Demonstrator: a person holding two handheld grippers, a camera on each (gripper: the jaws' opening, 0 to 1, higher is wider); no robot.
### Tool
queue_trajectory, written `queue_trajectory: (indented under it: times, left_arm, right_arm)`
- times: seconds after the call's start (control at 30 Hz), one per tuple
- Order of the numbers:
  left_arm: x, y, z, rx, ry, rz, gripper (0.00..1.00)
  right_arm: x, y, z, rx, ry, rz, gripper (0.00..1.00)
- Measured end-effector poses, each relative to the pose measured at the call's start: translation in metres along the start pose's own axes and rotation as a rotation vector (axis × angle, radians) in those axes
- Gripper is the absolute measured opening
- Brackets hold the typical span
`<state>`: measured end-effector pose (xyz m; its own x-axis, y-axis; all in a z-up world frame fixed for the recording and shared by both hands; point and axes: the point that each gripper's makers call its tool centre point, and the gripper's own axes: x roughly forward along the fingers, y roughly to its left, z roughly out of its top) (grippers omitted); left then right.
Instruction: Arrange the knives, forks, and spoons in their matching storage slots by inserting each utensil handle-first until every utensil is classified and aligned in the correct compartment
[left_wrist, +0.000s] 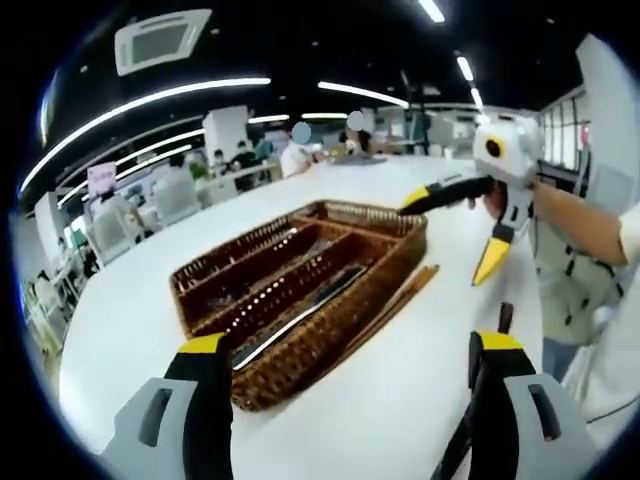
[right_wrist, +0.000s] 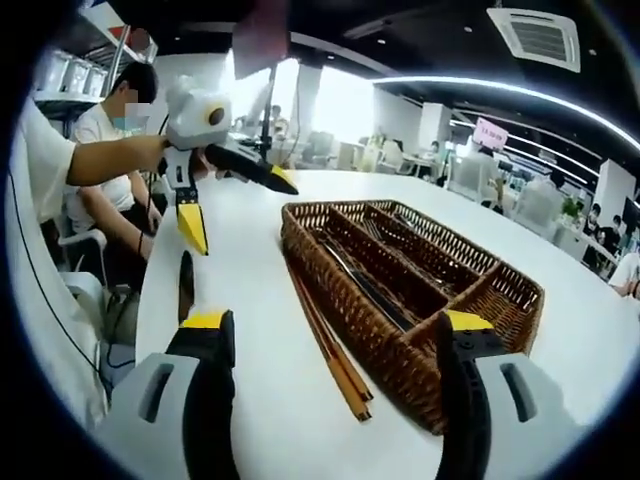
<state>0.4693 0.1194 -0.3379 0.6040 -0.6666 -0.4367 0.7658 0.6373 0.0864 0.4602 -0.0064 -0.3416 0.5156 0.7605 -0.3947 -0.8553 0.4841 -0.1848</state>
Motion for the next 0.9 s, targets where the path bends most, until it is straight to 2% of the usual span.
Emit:
queue_trajectory:
  times: [0.43,0.47,0.6,0.8,0.9]
  left_arm:
    - [-0.009,-0.018,-0.014,-0.048,-0.02,-0.019,0.98]
    - [-0.008,-0.02,-0.019,-0.057,-0.002,-0.026,0.98]
    - [-0.008,-0.024,-0.021,-0.001,0.013,-0.02,0.96]
    - [-0.006,-0.029,-0.022,-0.005,0.013,-0.041,0.94]
    - [-0.006,-0.034,-0.027,-0.011,0.018,-0.06,0.91]
  right_arm:
    - [-0.004,0.013,-0.008,0.009,-0.021,0.013,0.86]
    - [-0.004,0.014,-0.01,0.008,-0.016,0.013,0.86]
    - [-0.006,0.02,-0.014,0.024,-0.017,0.022,0.85]
    - [-0.011,0.032,-0.015,0.025,-0.011,0.035,0.82]
    - [-0.013,0.039,-0.017,0.025,0.003,0.054,0.74]
